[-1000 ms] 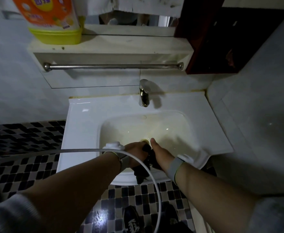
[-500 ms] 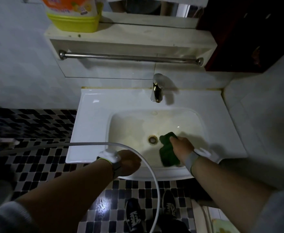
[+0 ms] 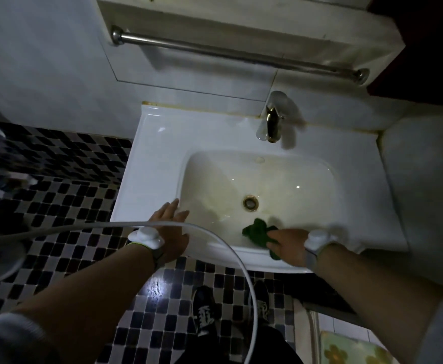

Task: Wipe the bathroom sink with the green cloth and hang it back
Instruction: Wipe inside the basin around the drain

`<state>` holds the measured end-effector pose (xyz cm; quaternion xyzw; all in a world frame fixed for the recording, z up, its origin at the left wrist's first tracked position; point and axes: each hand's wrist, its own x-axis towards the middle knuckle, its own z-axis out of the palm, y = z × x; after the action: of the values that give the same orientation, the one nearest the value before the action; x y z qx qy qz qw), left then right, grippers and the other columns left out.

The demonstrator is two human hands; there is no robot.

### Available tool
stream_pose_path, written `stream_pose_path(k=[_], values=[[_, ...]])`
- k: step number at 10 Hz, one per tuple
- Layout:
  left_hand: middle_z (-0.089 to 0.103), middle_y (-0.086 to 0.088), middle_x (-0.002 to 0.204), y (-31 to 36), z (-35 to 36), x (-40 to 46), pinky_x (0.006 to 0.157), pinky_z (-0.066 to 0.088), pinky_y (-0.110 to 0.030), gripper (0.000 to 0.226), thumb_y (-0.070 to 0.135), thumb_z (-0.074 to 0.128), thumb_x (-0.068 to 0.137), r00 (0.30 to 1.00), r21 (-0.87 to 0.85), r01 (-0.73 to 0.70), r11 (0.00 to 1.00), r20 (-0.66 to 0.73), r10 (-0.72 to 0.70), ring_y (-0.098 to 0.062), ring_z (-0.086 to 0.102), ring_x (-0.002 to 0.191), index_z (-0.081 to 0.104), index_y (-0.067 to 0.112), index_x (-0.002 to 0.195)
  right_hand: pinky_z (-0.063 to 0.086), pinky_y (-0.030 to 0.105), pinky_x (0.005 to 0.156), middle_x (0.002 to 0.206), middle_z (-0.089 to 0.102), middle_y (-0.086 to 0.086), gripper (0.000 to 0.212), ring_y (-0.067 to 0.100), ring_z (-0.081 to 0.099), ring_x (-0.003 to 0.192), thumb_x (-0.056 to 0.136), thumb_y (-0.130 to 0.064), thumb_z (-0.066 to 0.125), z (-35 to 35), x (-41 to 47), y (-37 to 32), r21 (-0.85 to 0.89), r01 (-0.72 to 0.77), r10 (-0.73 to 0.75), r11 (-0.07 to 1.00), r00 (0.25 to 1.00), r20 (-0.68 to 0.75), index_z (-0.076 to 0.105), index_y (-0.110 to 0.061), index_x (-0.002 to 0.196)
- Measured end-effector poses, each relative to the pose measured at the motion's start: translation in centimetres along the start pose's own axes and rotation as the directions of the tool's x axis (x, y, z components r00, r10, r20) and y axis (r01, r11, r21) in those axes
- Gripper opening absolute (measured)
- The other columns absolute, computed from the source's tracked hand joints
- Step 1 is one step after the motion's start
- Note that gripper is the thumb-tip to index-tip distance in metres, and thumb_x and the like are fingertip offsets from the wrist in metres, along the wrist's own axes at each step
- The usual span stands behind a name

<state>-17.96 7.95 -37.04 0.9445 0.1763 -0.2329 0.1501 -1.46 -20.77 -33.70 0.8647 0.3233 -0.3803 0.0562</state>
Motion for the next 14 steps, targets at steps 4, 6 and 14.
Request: stream_pose_path(k=[4,6,14], values=[[0.001,-0.004,0.166,-2.2,2.3,3.6,0.122,0.019,-0.044,0.073,0.046,0.039,0.092,0.985,0.075,0.002,0.997,-0.173,0.011,-0.026,0.005,0.153,0.015,0.02,0.156,0.035,0.035,0.097,0.127,0.043,-0.004,0.045,0.024,0.043,0.113,0.091,-0.066,0.035,3.3,4.5,-1.7,-0.156,0.207,-0.204,0.966,0.978,0.033,0.056,-0.039,0.121],[-0.009,-0.001,0.165,-3.1,1.0,6.8,0.124,0.005,-0.038,0.074,0.044,0.032,0.097,0.97,0.048,-0.018,0.999,-0.241,0.03,-0.022,-0.007,0.153,0.0,0.016,0.157,0.03,0.025,0.099,0.134,0.056,0.005,0.046,0.023,0.049,0.124,0.104,-0.042,0.032,4.3,5.9,0.0,-0.126,0.063,-0.061,0.99,0.998,0.016,0.063,-0.014,0.122],[0.033,-0.004,0.157,-4.1,0.5,8.2,0.117,0.028,-0.041,0.065,0.036,0.037,0.09,0.929,0.017,-0.053,0.998,-0.366,0.056,-0.027,0.032,0.144,0.03,0.017,0.152,0.041,0.032,0.089,0.122,0.059,0.006,0.094,0.019,0.054,0.101,0.069,-0.083,0.013,3.6,10.8,-10.0,0.216,0.231,-0.249,0.949,0.967,0.061,0.059,-0.018,0.119]])
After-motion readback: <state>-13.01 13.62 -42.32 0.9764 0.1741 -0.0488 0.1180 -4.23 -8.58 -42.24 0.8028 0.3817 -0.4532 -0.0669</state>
